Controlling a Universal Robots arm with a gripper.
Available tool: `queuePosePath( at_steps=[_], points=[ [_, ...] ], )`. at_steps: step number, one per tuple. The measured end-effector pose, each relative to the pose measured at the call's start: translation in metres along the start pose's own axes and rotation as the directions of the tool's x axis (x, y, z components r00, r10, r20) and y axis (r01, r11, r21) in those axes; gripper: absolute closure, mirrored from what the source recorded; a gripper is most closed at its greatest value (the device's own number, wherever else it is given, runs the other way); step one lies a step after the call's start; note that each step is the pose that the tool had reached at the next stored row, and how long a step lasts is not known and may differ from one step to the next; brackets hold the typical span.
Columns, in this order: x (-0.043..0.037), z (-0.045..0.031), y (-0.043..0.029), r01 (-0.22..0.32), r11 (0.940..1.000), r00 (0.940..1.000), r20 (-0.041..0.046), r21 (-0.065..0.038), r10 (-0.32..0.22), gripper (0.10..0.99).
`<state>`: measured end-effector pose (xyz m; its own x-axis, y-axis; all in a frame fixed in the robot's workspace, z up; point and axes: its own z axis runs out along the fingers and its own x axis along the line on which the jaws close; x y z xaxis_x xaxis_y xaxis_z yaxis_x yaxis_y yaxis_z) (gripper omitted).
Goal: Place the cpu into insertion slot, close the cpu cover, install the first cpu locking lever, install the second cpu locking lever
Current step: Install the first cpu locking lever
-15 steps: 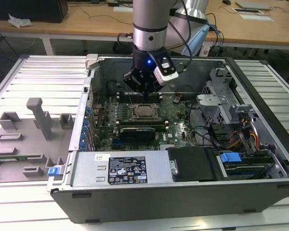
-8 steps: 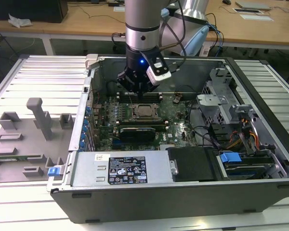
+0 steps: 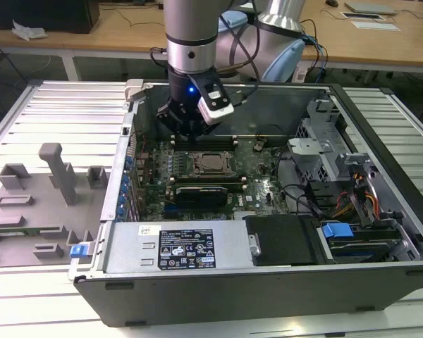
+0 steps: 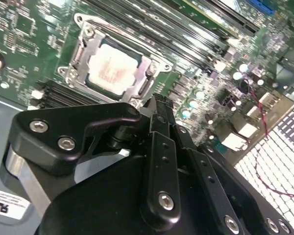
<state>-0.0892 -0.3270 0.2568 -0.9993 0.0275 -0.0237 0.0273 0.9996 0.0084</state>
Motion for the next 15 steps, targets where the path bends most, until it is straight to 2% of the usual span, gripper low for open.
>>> queuePosePath(
  at_steps=[4, 7, 10, 11, 14, 15],
  points=[
    [0.0032, -0.0001, -0.0001, 0.000, 1.0000, 1.0000, -0.0002, -0.003, 0.000, 0.980],
    [0.0042, 0.0000, -0.0001, 0.000, 0.9999, 1.0000, -0.0004, -0.017, 0.000, 0.980],
    [0.0042, 0.0000, -0.0001, 0.000, 0.9999, 1.0000, -0.0010, -0.017, 0.000, 0.980],
    [0.0041, 0.0002, -0.0001, 0.000, 0.9999, 0.9999, -0.0116, -0.017, 0.000, 0.980],
    [0.0041, 0.0003, -0.0002, -0.002, 0.9999, 0.9981, -0.0617, -0.016, 0.001, 0.980],
    [0.0042, 0.0003, -0.0001, -0.002, 0.9999, 0.9976, -0.0689, -0.016, 0.001, 0.980]
  ],
)
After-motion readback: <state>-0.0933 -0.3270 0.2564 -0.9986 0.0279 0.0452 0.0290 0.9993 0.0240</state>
